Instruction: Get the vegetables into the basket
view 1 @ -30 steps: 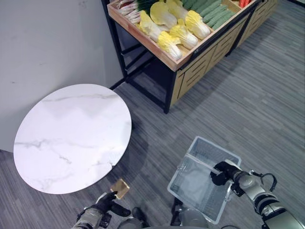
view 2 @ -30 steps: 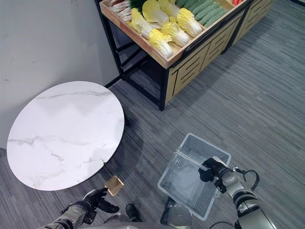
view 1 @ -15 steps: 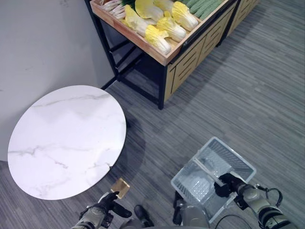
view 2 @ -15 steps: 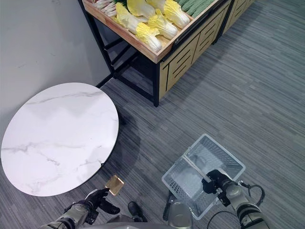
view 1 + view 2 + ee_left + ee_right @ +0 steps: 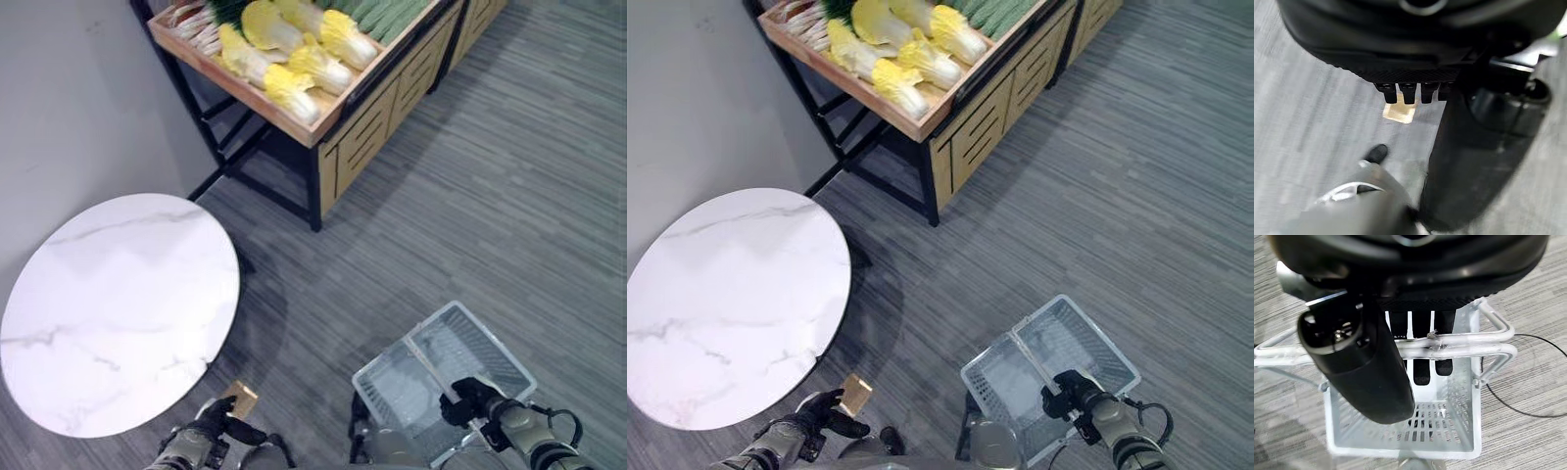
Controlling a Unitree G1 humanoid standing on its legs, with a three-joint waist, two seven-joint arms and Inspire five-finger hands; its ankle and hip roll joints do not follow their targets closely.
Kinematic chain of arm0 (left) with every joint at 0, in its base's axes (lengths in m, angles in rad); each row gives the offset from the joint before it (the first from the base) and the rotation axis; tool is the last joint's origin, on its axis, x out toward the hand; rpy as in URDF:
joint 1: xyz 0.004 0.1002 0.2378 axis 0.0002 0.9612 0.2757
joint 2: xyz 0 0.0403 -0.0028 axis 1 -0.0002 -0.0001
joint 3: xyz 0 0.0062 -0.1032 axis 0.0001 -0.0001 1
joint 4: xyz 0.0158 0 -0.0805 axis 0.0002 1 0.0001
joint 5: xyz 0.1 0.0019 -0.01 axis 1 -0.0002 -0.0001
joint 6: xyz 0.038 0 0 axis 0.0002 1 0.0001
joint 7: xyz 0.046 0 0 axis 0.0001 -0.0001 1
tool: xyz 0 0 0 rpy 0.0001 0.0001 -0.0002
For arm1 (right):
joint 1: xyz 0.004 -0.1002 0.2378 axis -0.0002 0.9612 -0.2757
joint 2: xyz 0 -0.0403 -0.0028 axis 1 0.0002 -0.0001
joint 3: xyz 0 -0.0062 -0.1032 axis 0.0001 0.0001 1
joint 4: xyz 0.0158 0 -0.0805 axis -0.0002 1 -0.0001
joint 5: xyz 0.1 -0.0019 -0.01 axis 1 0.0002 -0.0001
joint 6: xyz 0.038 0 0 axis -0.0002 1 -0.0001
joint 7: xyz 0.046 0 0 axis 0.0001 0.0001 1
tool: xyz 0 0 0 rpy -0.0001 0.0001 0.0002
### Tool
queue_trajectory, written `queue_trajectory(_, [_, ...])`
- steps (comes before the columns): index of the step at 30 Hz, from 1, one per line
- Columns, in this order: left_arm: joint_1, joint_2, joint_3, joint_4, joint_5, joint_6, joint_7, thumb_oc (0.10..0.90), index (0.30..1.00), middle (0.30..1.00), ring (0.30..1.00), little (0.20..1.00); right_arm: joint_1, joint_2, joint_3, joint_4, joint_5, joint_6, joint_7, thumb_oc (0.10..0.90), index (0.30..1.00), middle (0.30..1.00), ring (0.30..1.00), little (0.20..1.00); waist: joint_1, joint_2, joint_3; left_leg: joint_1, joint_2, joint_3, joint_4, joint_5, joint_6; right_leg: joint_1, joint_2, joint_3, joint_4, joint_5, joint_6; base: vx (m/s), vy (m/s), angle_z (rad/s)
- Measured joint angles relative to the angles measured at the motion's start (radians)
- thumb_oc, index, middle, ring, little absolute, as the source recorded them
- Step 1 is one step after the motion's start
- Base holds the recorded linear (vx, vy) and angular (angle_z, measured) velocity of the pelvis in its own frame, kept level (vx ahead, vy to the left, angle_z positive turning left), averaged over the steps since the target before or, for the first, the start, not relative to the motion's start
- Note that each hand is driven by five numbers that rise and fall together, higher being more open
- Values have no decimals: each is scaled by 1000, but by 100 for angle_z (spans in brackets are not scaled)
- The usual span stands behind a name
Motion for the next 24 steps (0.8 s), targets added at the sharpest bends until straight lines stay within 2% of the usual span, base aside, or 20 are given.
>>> queue_trajectory(1, [-4,1,1,-9,-7,-5,1,900,1000,1000,1000,1000,-7,4,7,7,16,-2,1,400,300,300,300,300,-3,-13,7,-22,-23,-48,-59,-1,-11,1,0,10,0,-1,-1,-14,-72,-24])
queue_trajectory(2, [-9,0,0,-12,-19,-12,1,900,1000,1000,1000,1000,-7,6,8,9,21,-9,1,400,300,300,300,300,-11,-19,11,-46,-28,-55,-87,5,-5,2,3,7,0,-2,-3,-48,-35,-10])
queue_trajectory(4, [-25,-2,-1,-14,-19,-22,1,900,1000,1000,1000,1000,-18,21,8,16,30,-11,-5,400,300,300,300,300,-29,-34,18,-134,-48,-83,-117,57,7,6,3,-2,0,-6,-9,-33,34,1])
queue_trajectory(5, [-37,-7,-3,-16,-20,-22,1,900,1000,1000,1000,1000,-24,28,7,23,31,-11,-10,400,300,300,300,300,-26,-52,29,-177,-68,-152,-132,91,6,8,5,4,0,-7,-8,6,69,-13])
queue_trajectory(6, [-37,-10,-2,-15,-24,-23,1,900,1000,1000,1000,1000,-29,34,7,31,32,-11,-14,400,300,300,300,300,-27,-54,30,-192,-73,-184,-157,109,2,14,9,13,0,-7,-8,18,190,-30])
queue_trajectory(7, [-36,-17,-3,-15,-36,-23,1,900,1000,1000,1000,1000,-33,38,7,44,32,-11,-17,400,300,300,300,300,-23,-53,30,-191,-86,-258,-206,132,2,23,15,31,0,-10,-1,16,120,-40])
queue_trajectory(9, [-27,-27,-6,-17,-40,-25,3,900,1000,1000,1000,1000,-44,39,7,50,32,-11,-18,400,300,300,300,300,-13,-35,32,-168,-88,-330,-223,172,14,34,35,79,0,-13,18,34,165,-81])
queue_trajectory(10, [-22,-34,-10,-21,-46,-30,4,900,1000,1000,1000,1000,-57,44,8,59,32,-18,-20,400,300,300,300,300,4,-15,32,-137,-85,-353,-222,185,43,35,47,129,0,-13,27,62,199,-95])
queue_trajectory(11, [-27,-35,-17,-23,-48,-29,10,900,1000,1000,1000,1000,-62,49,9,61,32,-19,-24,400,300,300,300,300,3,-16,31,-131,-107,-370,-222,177,48,28,35,152,9,-17,34,62,210,-85])
queue_trajectory(12, [-29,-35,-23,-24,-50,-30,13,900,1000,1000,1000,1000,-61,49,8,63,33,-20,-20,400,300,300,300,300,1,-11,34,-122,-116,-353,-222,173,63,30,25,164,17,-20,71,62,224,-36])
queue_trajectory(15, [-21,-23,-22,-20,-57,-30,22,900,1000,1000,1000,1000,-40,65,5,65,33,-18,-17,400,300,300,300,300,8,6,35,-80,-146,-296,-237,156,94,29,-10,219,42,-30,115,80,322,-49])
queue_trajectory(18, [0,-2,-21,-13,-57,-28,23,900,1000,1000,1000,1000,-38,73,4,58,35,-28,-28,400,300,300,300,300,13,17,33,-58,-164,-242,-236,138,118,9,-30,272,85,-43,131,68,289,-50])
queue_trajectory(24, [8,12,-22,-2,-55,-21,24,900,1000,1000,1000,1000,-66,91,-3,72,35,-22,-43,400,300,300,300,300,27,16,30,-35,-181,-157,-223,110,153,-27,-32,362,138,-63,140,43,240,-44])
